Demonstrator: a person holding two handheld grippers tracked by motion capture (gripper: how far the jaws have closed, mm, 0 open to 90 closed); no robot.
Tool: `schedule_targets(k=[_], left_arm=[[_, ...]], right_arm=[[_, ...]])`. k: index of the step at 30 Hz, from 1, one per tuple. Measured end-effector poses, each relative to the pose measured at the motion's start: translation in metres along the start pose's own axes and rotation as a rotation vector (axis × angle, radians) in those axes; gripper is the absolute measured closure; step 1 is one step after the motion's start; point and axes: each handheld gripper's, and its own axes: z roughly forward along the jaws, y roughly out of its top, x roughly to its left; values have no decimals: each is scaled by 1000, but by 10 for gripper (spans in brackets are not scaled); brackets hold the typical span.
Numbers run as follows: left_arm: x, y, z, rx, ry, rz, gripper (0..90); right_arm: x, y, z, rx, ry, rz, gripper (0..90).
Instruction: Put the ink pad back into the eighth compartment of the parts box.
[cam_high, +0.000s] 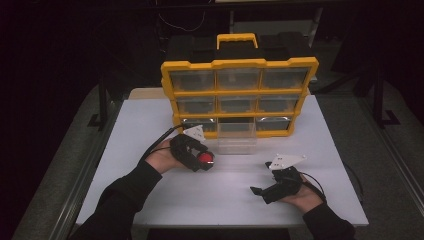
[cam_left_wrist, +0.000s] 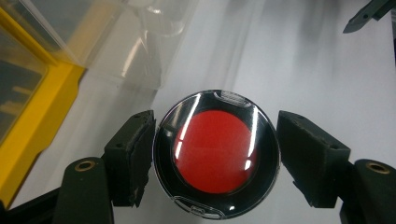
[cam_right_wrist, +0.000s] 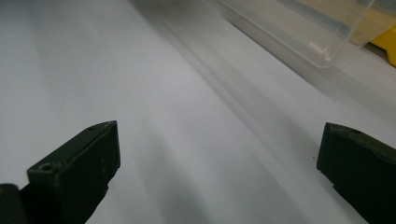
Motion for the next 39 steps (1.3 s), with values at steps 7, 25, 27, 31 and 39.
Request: schedule_targets(k=[7,25,27,31,39], left_arm=[[2,8,-8,0,0,11,296],[6,36,-30,-24,17,43,296],[7,40,-31,-26,19,45,296],[9,49,-33,-27,24,62,296],[14,62,-35,-51,31,61,295]], right_arm=[[0,0,0,-1,0,1,0],[0,0,-1,-2,2,0,0],[0,0,0,-2,2,-1,0],[0,0,0,-1,3,-1,0],[0,0,-1,-4,4,-1,0]])
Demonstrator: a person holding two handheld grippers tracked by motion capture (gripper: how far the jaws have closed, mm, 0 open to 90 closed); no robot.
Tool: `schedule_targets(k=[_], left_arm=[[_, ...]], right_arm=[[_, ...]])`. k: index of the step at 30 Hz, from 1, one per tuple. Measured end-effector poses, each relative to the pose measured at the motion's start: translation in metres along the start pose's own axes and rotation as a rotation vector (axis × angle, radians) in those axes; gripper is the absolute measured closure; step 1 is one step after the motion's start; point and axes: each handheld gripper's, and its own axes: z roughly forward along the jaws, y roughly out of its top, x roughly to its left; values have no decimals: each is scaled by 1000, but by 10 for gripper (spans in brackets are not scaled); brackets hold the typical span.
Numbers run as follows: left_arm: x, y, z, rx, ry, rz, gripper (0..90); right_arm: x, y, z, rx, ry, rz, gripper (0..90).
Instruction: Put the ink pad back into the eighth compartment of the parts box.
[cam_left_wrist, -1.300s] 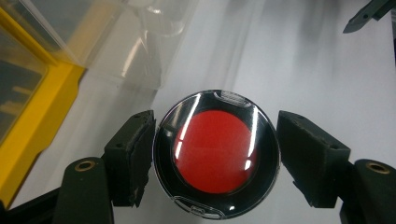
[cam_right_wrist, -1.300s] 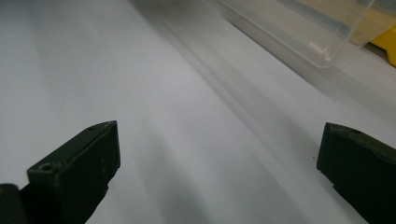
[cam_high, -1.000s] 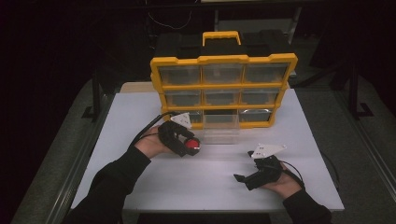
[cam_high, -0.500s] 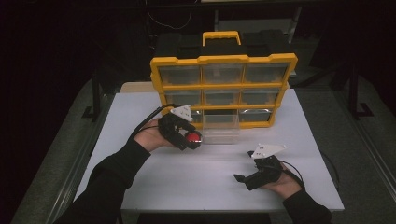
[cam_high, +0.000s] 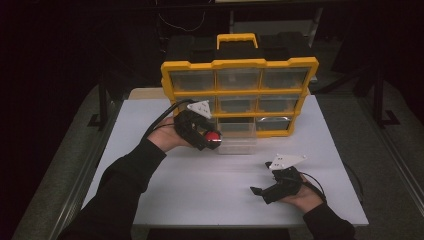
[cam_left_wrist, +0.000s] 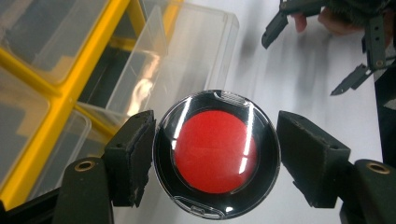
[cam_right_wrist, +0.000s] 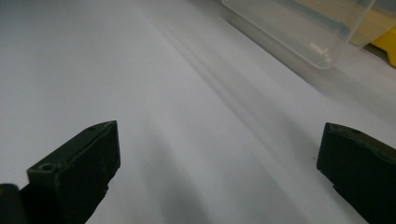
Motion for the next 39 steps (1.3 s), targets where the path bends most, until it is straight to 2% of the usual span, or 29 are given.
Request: schedule_targets(k=[12,22,31,39], left_arm=[[9,15,11,-30,4,-14,296],[17,26,27,-54,5,-32,296],[23,33,45,-47,7,-43,295],[29,32,60,-16,1,-70,293]], right_arm=[[0,0,0,0,1,-2,0],[1,0,0,-3,3,0,0],[1,0,0,-1,6,2,0],[1,0,-1,-2,5,1,0]])
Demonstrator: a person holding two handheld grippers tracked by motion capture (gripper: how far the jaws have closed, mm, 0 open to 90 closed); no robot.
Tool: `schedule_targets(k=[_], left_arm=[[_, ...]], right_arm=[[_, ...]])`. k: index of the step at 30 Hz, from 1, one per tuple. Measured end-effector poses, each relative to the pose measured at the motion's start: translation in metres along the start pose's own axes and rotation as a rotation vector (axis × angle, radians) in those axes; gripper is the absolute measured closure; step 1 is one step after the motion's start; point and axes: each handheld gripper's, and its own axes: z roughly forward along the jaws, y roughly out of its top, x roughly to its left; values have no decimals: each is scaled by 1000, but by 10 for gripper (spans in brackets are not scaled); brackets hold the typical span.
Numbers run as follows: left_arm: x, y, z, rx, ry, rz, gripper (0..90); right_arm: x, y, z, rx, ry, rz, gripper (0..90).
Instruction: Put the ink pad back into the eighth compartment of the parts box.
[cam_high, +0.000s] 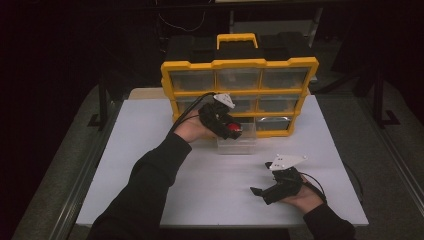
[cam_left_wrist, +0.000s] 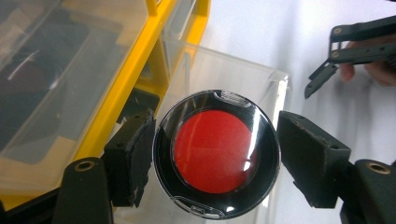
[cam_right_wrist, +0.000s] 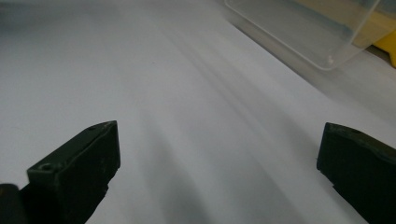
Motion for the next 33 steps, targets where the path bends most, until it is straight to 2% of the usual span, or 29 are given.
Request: schedule_targets(k=[8,18,25,33], left_arm=[[0,0,2,-17,-2,-4,281],[-3,-2,-13,-39,2,-6,237],[-8,-14,-30,-66,10,-22,211],[-16,-39,-50,-104,50,-39,182]], right_arm=[[0,0,0,-1,1,0,0],[0,0,0,-1,1,0,0],[-1,-2,0,-1,2,1,0],[-2,-2,0,1,7,4,0]])
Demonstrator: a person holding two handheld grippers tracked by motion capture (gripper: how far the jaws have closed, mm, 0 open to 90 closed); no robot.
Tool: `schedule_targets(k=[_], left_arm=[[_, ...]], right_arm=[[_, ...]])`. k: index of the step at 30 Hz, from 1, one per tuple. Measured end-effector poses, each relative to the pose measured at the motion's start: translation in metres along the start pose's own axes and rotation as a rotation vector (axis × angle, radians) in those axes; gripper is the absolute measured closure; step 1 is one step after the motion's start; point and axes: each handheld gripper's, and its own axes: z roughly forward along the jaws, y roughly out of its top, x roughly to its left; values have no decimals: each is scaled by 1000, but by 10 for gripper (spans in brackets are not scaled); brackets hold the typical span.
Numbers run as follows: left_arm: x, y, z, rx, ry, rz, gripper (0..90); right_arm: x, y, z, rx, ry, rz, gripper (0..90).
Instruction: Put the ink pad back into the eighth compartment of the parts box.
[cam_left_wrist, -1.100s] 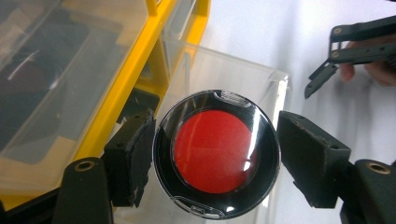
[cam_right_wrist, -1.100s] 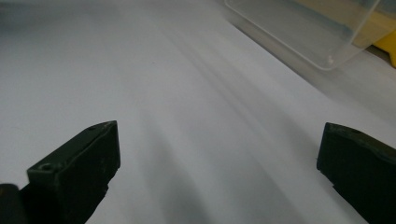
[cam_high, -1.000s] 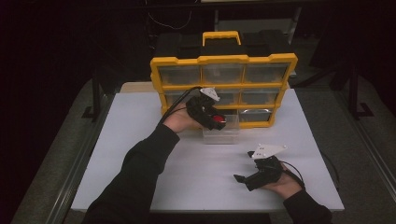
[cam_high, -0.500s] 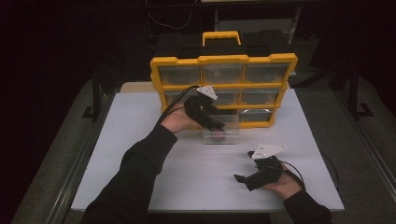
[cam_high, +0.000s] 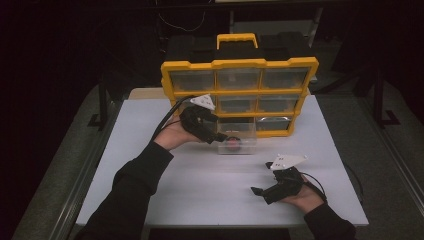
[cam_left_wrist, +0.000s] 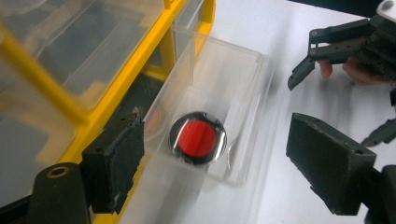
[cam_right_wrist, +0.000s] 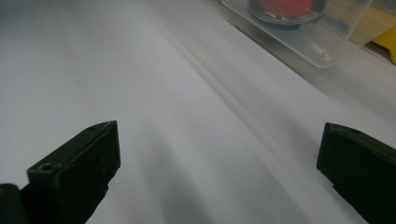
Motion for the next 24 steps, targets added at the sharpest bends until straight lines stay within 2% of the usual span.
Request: schedule_targets(k=[13,24], left_arm=[[-16,-57,-20,-17,38,-41,141],[-24,-91,-30,-44,60,-72,128]], right_arm=[[1,0,1,6,-3,-4,0],[1,0,1,7,-4,-5,0]])
